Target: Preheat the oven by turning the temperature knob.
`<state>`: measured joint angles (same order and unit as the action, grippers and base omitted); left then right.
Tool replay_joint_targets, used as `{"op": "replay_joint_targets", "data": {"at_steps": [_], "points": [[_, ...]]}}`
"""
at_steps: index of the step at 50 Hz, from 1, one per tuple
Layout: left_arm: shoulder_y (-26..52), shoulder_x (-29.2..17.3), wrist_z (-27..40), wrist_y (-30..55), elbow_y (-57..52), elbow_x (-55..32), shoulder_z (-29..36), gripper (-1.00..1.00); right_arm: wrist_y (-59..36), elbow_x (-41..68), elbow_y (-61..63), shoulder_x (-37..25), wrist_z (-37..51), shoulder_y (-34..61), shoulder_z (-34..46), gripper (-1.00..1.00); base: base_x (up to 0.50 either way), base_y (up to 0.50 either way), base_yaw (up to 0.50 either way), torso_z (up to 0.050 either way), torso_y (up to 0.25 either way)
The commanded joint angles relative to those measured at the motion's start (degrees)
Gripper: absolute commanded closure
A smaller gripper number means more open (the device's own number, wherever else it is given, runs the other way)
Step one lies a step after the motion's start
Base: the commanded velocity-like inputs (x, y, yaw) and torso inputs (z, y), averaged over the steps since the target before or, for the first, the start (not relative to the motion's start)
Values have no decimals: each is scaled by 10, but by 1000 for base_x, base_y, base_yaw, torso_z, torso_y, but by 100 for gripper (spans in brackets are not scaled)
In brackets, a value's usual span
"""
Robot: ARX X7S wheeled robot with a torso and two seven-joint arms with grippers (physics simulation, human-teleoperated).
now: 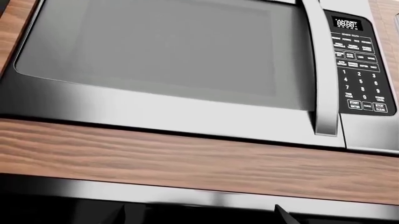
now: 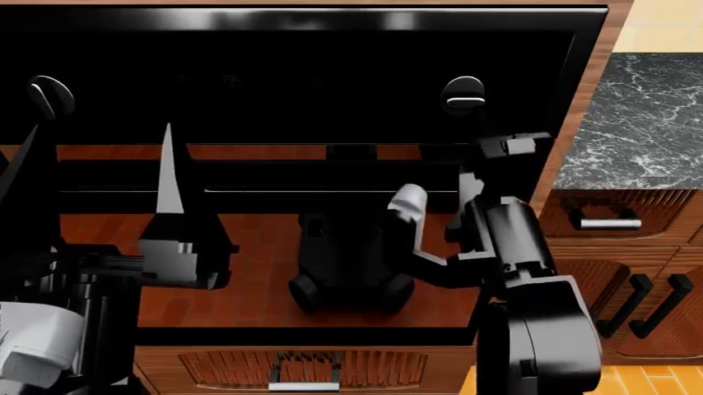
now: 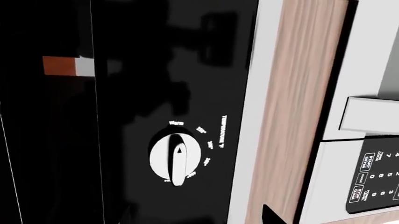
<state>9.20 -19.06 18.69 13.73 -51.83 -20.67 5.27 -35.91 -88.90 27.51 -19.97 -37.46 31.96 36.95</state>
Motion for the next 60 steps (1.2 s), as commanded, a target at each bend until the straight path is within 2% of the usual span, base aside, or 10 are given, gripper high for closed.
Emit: {"op": "replay_joint_targets", "data": {"at_steps": [1,60], "points": [[1,-5,5,-2,4,-4,1,-100,0,17,-27,4,15,9,-4,-100,0,0,0,0,0],[4,-27,24,-12,10,-16,11,-100,2,61,-127,12,43,68,-23,-100,0,0,0,0,0]]}}
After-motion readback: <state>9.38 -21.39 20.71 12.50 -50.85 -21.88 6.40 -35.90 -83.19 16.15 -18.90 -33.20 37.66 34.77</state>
